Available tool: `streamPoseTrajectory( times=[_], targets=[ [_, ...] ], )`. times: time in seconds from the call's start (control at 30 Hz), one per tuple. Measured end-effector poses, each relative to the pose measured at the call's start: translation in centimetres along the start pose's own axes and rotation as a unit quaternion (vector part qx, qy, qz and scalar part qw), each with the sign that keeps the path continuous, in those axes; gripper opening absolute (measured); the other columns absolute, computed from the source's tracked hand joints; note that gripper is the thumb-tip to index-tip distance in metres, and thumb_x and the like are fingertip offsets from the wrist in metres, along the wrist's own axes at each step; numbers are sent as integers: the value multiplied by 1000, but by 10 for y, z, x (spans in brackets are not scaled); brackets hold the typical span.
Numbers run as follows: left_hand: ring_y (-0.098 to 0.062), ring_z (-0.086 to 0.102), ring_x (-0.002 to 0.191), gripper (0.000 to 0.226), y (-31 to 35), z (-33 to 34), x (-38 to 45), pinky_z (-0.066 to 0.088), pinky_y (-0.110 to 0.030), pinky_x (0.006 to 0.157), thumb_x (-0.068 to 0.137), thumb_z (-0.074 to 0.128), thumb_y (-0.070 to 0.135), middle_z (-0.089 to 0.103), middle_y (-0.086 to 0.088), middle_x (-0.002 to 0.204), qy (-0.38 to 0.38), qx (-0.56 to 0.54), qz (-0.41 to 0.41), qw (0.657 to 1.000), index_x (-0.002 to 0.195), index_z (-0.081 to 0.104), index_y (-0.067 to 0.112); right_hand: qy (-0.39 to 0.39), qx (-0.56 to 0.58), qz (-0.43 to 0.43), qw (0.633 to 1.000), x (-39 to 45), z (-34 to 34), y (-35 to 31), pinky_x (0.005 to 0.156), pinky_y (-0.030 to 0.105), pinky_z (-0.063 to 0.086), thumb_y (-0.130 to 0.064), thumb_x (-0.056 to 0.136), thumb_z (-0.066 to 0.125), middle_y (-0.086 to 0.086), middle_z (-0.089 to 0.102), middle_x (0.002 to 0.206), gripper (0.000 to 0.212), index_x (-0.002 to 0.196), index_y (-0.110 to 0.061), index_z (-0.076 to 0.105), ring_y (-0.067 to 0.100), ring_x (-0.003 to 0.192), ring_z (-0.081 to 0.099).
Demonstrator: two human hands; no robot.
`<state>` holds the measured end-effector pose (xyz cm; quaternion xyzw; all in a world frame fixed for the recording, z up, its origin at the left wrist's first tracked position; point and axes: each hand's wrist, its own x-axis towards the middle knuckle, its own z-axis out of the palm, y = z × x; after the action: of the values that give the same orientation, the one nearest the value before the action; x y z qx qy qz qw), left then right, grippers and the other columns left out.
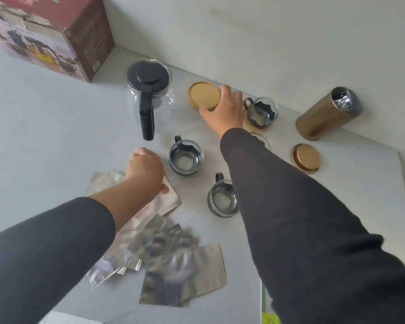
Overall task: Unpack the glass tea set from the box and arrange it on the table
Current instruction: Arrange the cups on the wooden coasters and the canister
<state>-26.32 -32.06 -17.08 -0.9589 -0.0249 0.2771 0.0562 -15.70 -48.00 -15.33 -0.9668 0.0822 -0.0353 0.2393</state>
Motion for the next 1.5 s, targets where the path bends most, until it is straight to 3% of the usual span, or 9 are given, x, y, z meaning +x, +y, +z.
streamPoseTrajectory(
  times=[0.17, 0.43, 0.63, 0.87, 1.0, 1.23, 1.33, 1.5],
  targets=[
    [-29, 41, 130, 108, 3, 1, 4, 47, -29, 94, 77, 66, 54, 29, -23, 142, 8, 24, 14, 1000, 144, 11, -11, -60, -14, 34, 998, 53, 26, -15, 101, 41, 35, -46, 73, 68, 13, 34, 137, 77, 137, -22, 33, 32, 127, 36],
    [-30, 37, 134, 110, 0, 2, 5, 49, -29, 91, 78, 64, 54, 23, -24, 145, -6, 33, 17, 999, 144, 6, -12, -72, -75, 67, 992, 71, 47, -16, 100, 44, 33, -51, 67, 69, 15, 41, 135, 84, 137, -21, 33, 33, 127, 35],
    [-32, 38, 134, 108, -2, -1, 3, 48, -29, 93, 81, 61, 54, 23, -27, 144, -7, 38, 31, 999, 144, 5, -13, -13, -57, 13, 998, 42, 27, -12, 98, 43, 32, -51, 63, 73, 13, 45, 134, 92, 140, -22, 30, 33, 124, 36],
    [-38, 29, 140, 108, -4, -7, -6, 44, -30, 102, 84, 55, 56, 15, -34, 149, -22, 88, 46, 995, 144, 1, -16, -57, -57, 79, 994, -22, 22, -14, 95, 41, 39, -57, 62, 74, 16, 51, 123, 107, 145, -20, 17, 34, 116, 44],
    [-37, 29, 139, 103, -3, -9, -9, 43, -31, 105, 86, 54, 55, 21, -31, 147, -10, 93, 58, 994, 144, 6, -16, -110, -37, 110, 987, -29, 26, -16, 96, 39, 39, -57, 62, 77, 16, 51, 126, 109, 144, -17, 17, 34, 121, 42],
    [-33, 35, 136, 105, -4, -6, -8, 41, -31, 104, 82, 62, 54, 24, -26, 146, -16, 50, 38, 998, 144, 9, -13, -130, -16, 121, 984, -24, 28, -19, 101, 37, 36, -52, 67, 77, 19, 46, 132, 106, 145, -14, 17, 35, 126, 39],
    [-31, 36, 135, 94, -6, -7, -9, 41, -32, 106, 84, 61, 52, 30, -23, 143, -4, 56, 51, 997, 143, 20, -10, -95, 18, 121, 988, -34, 22, -17, 100, 38, 36, -55, 72, 70, 18, 46, 131, 97, 145, -15, 21, 34, 126, 39],
    [-32, 36, 134, 90, -5, -8, -17, 39, -34, 108, 85, 61, 51, 33, -23, 140, -9, 60, 43, 997, 142, 24, -9, 106, 87, 29, 990, -88, 3, 0, 93, 33, 37, -46, 82, 64, 13, 56, 118, 64, 132, -8, 47, 29, 114, 49]
  ],
)
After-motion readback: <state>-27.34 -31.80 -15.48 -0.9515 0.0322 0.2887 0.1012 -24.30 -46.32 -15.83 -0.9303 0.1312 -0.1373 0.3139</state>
